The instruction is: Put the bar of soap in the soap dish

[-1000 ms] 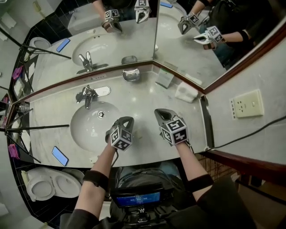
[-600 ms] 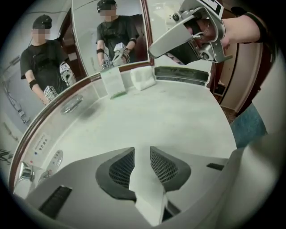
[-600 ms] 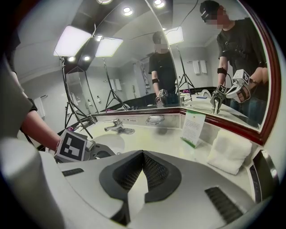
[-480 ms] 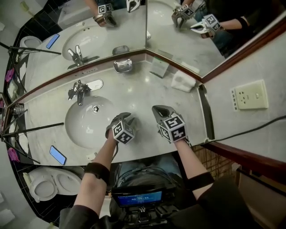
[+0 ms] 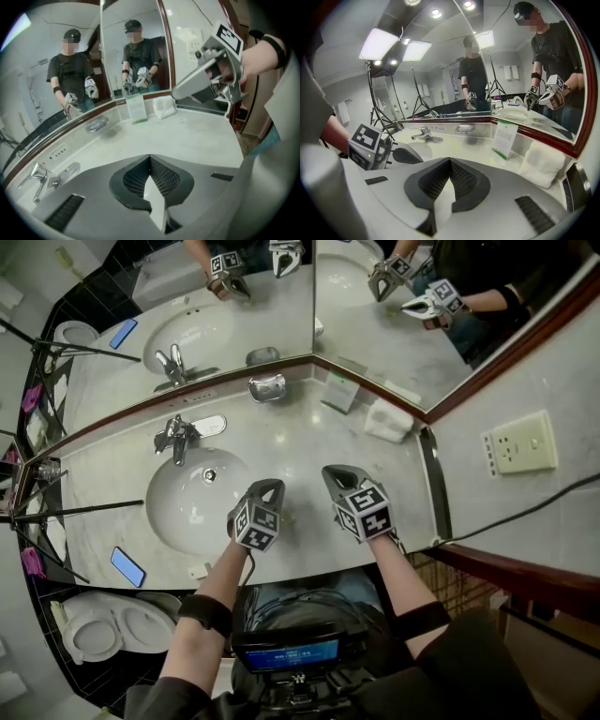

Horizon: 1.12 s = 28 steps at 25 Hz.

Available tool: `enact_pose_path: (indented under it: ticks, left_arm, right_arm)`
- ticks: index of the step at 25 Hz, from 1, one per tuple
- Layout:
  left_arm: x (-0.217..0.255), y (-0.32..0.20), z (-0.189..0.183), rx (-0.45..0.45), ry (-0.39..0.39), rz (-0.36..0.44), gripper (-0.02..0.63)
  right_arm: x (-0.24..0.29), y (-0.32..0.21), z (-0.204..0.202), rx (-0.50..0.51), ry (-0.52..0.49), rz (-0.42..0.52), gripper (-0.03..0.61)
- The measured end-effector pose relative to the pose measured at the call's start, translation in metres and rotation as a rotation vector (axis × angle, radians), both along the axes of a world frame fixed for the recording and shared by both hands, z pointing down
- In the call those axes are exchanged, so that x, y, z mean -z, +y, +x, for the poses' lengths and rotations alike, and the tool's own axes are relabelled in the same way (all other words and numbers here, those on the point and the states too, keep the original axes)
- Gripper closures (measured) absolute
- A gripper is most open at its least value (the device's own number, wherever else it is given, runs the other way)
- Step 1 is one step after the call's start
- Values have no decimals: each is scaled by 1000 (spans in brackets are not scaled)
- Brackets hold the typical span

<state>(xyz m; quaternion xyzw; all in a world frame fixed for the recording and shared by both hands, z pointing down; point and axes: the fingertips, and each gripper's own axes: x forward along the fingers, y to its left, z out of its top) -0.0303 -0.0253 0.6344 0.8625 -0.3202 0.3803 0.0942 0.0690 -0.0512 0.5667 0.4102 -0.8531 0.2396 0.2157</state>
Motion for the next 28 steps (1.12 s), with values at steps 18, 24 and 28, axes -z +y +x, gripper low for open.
enact_pose_path:
  ticks: [18,24,28]
  left_arm:
    - [142,5,-83,393,459,156,614]
    - [137,8,-86,387,418,177,614]
    - [135,9,-82,368,390,180,614]
  right_arm:
    - [32,-1,-22,53,-21,42,560]
    - [28,4,-25,59,-15,40,560]
    - [25,9,-30,83,-10,32,560]
